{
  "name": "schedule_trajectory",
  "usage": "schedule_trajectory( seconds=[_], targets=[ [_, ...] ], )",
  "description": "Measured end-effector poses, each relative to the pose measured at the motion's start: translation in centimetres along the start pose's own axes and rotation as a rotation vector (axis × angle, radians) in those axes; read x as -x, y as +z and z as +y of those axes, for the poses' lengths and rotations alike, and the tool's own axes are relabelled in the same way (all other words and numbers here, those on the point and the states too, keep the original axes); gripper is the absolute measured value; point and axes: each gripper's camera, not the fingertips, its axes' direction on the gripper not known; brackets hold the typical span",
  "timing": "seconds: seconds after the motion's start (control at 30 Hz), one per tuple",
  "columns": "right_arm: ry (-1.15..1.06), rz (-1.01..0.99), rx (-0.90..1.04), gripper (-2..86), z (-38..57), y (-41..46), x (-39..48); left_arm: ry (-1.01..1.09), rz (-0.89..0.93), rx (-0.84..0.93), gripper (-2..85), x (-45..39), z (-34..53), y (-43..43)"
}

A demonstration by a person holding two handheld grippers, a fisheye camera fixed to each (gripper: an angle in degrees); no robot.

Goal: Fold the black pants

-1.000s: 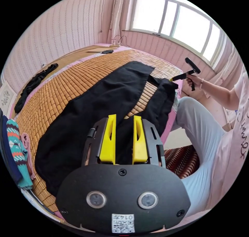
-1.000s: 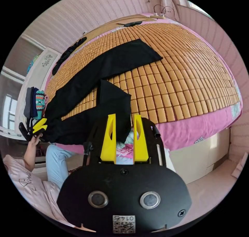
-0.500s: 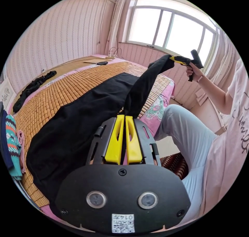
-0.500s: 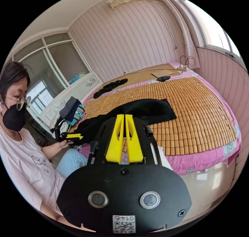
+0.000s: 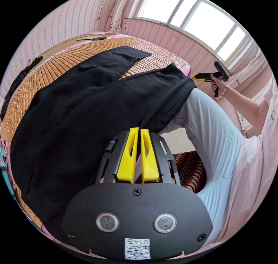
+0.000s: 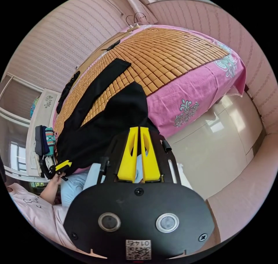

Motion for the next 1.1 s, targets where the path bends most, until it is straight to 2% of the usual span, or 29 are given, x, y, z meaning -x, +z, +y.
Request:
schedule_trajectory(
  seconds=[0.13, 0.2, 0.23, 0.37, 0.4, 0.53, 0.67, 0.73, 0.87, 0.97, 1.1],
  targets=[
    [-0.021, -0.001, -0.143, 3.1, -2.2, -0.4, 0.4, -0.01, -0.021, -0.038, -0.2, 0.2, 0.1, -2.1],
    [-0.04, -0.019, -0.14, 7.2, -3.8, 0.8, 0.8, -0.022, -0.053, -0.057, -0.2, 0.5, 0.1, -3.0],
    [-0.039, -0.013, -0.114, 7.7, -4.8, 2.1, 1.2, -0.037, -0.089, -0.069, -0.2, 0.9, 0.0, -3.4],
    [-0.102, 0.048, 0.099, 0.2, -6.4, 7.3, 2.9, -0.094, -0.139, -0.078, -0.3, 2.5, 0.0, -3.8],
    [-0.093, 0.054, 0.086, 0.0, -6.3, 7.2, 3.0, -0.113, -0.146, -0.074, -0.3, 2.9, 0.1, -3.9],
    [-0.129, -0.022, -0.176, -0.6, -5.6, 2.1, 6.0, -0.136, -0.165, -0.085, -0.3, 3.6, 0.1, -4.2],
    [-0.2, 0.143, -0.372, -0.1, -5.2, -0.7, 9.6, -0.149, -0.139, -0.086, -0.2, 3.8, -0.4, -3.8],
    [-0.158, 0.223, -0.357, 0.9, -5.7, 0.2, 9.4, -0.15, -0.128, -0.061, -0.1, 3.8, -0.4, -2.8],
    [-0.085, 0.153, -0.189, 7.0, -7.2, 4.5, 8.0, -0.158, -0.134, -0.025, -0.1, 3.8, 0.2, -1.7],
    [-0.063, 0.176, -0.12, 10.1, -7.7, 8.1, 8.3, -0.168, -0.145, -0.016, 0.0, 3.7, 0.6, -1.7],
    [-0.096, 0.163, -0.064, 10.6, -9.3, 12.1, 10.7, -0.165, -0.188, 0.006, 0.0, 3.4, 1.1, -1.8]
  ],
)
